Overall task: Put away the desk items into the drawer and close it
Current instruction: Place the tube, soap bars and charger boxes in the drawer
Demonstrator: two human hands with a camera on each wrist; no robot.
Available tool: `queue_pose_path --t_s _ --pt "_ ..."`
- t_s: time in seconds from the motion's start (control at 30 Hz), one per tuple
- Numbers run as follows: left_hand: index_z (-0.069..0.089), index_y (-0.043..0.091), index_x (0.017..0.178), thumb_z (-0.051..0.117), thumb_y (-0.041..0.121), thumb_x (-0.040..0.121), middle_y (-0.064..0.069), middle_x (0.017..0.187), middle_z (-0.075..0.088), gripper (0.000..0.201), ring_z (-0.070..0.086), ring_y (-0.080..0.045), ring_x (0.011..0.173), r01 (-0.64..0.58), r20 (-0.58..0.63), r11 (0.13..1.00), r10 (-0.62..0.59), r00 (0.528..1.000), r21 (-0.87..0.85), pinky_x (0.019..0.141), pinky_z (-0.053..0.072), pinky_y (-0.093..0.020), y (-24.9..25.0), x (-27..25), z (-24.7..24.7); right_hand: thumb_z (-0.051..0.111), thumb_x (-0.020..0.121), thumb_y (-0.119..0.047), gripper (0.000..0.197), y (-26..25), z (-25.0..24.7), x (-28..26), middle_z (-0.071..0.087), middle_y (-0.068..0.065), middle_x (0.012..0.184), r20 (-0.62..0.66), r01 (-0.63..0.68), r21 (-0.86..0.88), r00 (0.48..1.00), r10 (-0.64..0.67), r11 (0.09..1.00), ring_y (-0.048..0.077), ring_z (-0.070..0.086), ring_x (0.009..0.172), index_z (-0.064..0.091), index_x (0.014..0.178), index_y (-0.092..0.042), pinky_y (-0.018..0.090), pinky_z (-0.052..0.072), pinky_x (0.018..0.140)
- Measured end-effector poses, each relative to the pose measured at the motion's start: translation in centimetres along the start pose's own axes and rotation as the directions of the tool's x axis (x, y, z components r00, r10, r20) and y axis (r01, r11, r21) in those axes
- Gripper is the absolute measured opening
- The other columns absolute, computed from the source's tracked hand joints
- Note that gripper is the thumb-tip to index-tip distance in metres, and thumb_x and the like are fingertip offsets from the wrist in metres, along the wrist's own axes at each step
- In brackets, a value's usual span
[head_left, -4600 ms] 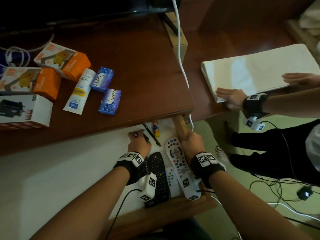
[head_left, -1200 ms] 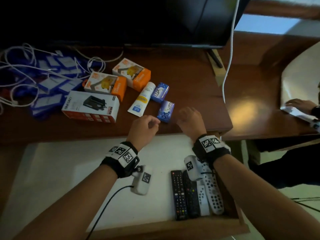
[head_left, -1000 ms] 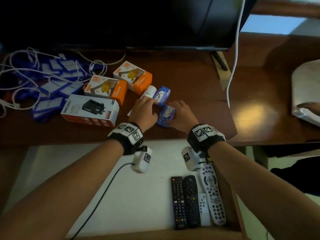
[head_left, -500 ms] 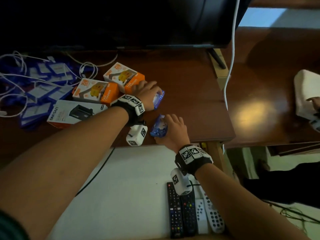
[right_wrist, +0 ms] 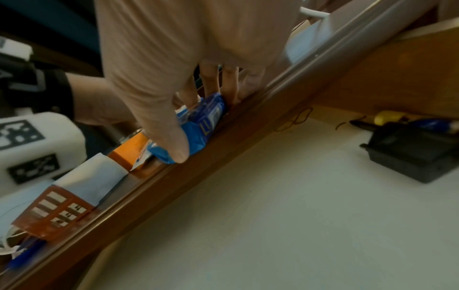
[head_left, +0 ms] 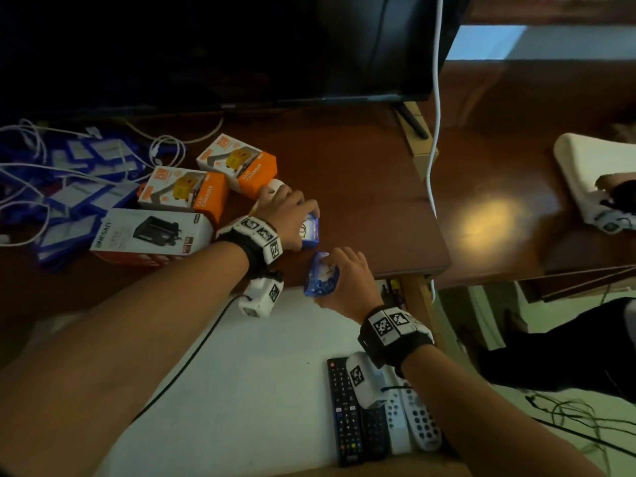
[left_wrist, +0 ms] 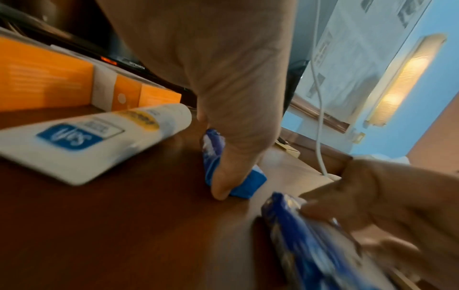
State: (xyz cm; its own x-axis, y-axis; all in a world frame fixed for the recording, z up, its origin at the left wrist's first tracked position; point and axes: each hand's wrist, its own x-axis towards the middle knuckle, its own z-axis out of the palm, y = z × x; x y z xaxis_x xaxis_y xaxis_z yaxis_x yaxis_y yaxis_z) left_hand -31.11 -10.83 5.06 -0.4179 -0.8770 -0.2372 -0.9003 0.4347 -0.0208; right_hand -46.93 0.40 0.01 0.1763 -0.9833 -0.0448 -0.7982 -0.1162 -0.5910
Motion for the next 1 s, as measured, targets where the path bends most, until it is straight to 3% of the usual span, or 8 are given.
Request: queue_pose_path --t_s 0.13,0.33,0.43,0.53,0.67,0.8,0.93,1.0 --pt "0.045 0.037 0.119 0.074 0.046 0.063 0.002 0.119 0.043 0.064 0.038 -0.022 0.116 0.02 -0.05 0.997 -0.023 0.998 -0.069 0.097 0.025 -0.047 1.8 -4.3 1.4 0.088 0.055 -0.027 0.058 0.5 0.1 -3.7 0.051 -0.005 0.103 -0.052 -0.055 0.093 0.997 0.06 0.994 0.015 0.039 0.095 0.055 0.101 -0.017 0.017 0.03 0.073" --pt "0.053 0.04 0.11 0.074 0.056 0.052 0.002 0.118 0.039 0.063 0.04 -0.021 0.108 0.061 -0.066 0.967 -0.079 0.995 -0.248 0.082 0.025 -0.038 4.1 -11.7 4.7 0.086 0.052 -0.021 0.053 2.6 1.6 -9.4 0.054 -0.002 0.095 -0.14 -0.161 0.268 0.969 0.204 0.95 0.017 0.044 0.086 0.051 0.092 -0.023 0.036 0.038 0.072" --pt "0.057 0.038 0.112 0.076 0.052 0.051 0.002 0.12 0.04 0.065 0.041 -0.02 0.107 0.065 -0.017 0.934 -0.076 0.997 -0.351 0.084 0.025 -0.035 5.3 -15.3 7.7 0.088 0.052 -0.022 0.053 3.8 2.7 -11.4 0.054 0.002 0.089 -0.107 -0.236 0.287 0.955 0.276 0.928 0.022 0.049 0.083 0.048 0.087 -0.024 0.043 0.045 0.073" --pt "0.058 0.038 0.113 0.077 0.049 0.052 0.004 0.118 0.039 0.065 0.044 -0.019 0.108 0.07 0.087 0.885 -0.034 0.996 -0.46 0.088 0.029 -0.035 5.8 -17.9 10.9 0.089 0.052 -0.026 0.054 4.5 4.0 -12.0 0.053 0.002 0.087 -0.034 -0.321 0.207 0.942 0.335 0.924 0.025 0.049 0.081 0.048 0.087 -0.021 0.044 0.044 0.073" --pt "0.055 0.038 0.115 0.081 0.039 0.057 0.01 0.116 0.034 0.063 0.048 -0.013 0.099 0.153 0.314 0.798 0.047 0.948 -0.583 0.088 0.044 -0.029 5.8 -19.6 14.0 0.083 0.058 -0.034 0.052 4.4 5.6 -11.2 0.053 0.0 0.096 0.048 -0.329 0.013 0.943 0.328 0.944 0.024 0.05 0.09 0.052 0.096 -0.018 0.031 0.026 0.078" --pt "0.055 0.034 0.115 0.083 0.032 0.061 0.007 0.118 0.033 0.061 0.049 -0.014 0.09 0.174 0.422 0.822 0.087 0.902 -0.542 0.077 0.046 -0.026 5.7 -20.4 15.8 0.072 0.059 -0.048 0.053 3.7 7.9 -9.8 0.054 -0.001 0.102 0.155 -0.289 -0.108 0.94 0.304 0.951 0.028 0.05 0.099 0.051 0.099 -0.022 0.036 0.034 0.079" --pt "0.053 0.034 0.116 0.084 0.027 0.06 0.004 0.118 0.032 0.065 0.046 -0.02 0.106 0.203 0.447 0.821 0.07 0.892 -0.533 0.088 0.05 -0.035 6.0 -20.5 16.4 0.078 0.061 -0.04 0.056 2.4 8.9 -8.6 0.055 0.003 0.109 0.192 -0.237 -0.168 0.944 0.268 0.957 0.029 0.045 0.105 0.051 0.106 -0.018 0.037 0.041 0.083" --pt "0.046 0.031 0.127 0.085 0.025 0.059 0.0 0.123 0.032 0.078 0.042 -0.023 0.114 0.215 0.452 0.824 0.054 0.891 -0.524 0.092 0.049 -0.038 6.1 -20.6 16.6 0.079 0.063 -0.037 0.057 1.9 9.1 -8.1 0.055 0.003 0.114 0.231 -0.199 -0.214 0.941 0.247 0.957 0.028 0.042 0.108 0.049 0.108 -0.018 0.038 0.043 0.086"
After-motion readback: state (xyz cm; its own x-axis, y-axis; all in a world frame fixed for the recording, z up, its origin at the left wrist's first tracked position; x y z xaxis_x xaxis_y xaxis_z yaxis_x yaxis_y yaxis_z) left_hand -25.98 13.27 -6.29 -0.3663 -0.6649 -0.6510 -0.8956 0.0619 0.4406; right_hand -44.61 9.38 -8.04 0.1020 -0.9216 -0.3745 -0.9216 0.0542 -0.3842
